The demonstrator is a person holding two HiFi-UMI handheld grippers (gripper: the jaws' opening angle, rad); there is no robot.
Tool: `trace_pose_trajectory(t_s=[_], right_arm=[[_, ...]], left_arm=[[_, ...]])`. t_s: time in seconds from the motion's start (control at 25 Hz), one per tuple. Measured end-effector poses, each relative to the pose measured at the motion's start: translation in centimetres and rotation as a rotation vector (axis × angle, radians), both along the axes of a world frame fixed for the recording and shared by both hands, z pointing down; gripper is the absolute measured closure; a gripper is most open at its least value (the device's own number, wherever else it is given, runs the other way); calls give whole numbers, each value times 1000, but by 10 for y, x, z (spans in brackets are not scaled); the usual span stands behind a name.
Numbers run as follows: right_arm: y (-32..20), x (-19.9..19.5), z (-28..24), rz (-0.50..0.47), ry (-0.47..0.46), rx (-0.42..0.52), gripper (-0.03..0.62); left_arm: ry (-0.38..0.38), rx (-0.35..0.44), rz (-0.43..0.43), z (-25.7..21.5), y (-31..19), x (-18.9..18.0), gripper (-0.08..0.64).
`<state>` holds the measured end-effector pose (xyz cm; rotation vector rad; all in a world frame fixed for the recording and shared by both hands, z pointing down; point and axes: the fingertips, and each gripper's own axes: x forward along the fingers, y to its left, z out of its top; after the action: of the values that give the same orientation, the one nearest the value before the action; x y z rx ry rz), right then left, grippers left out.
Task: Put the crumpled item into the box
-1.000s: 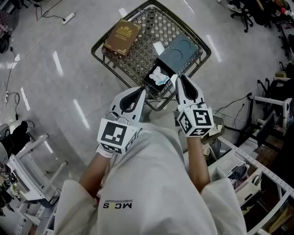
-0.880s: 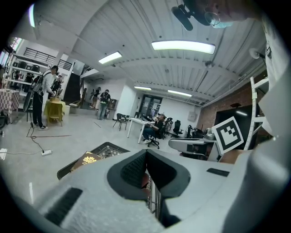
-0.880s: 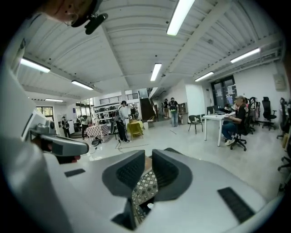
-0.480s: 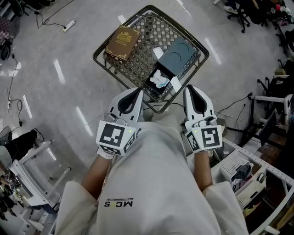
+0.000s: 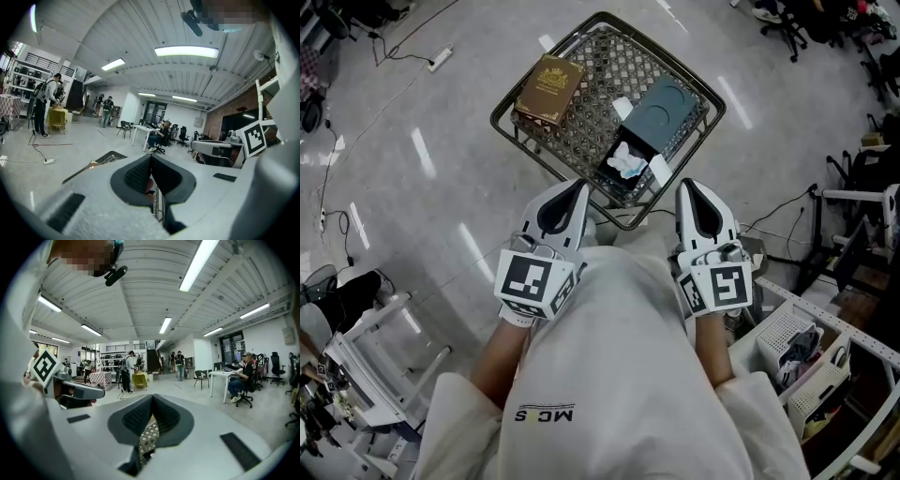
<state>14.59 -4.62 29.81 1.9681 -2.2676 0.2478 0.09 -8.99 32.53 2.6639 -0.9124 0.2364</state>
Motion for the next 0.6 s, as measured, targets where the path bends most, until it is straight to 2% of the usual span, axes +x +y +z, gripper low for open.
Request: trace_pose_trajectory(t_s=[0.6], right_arm=[[2, -2, 0, 9, 12, -11, 575]], left_arm=[[9, -6, -10, 1, 0, -6, 541]])
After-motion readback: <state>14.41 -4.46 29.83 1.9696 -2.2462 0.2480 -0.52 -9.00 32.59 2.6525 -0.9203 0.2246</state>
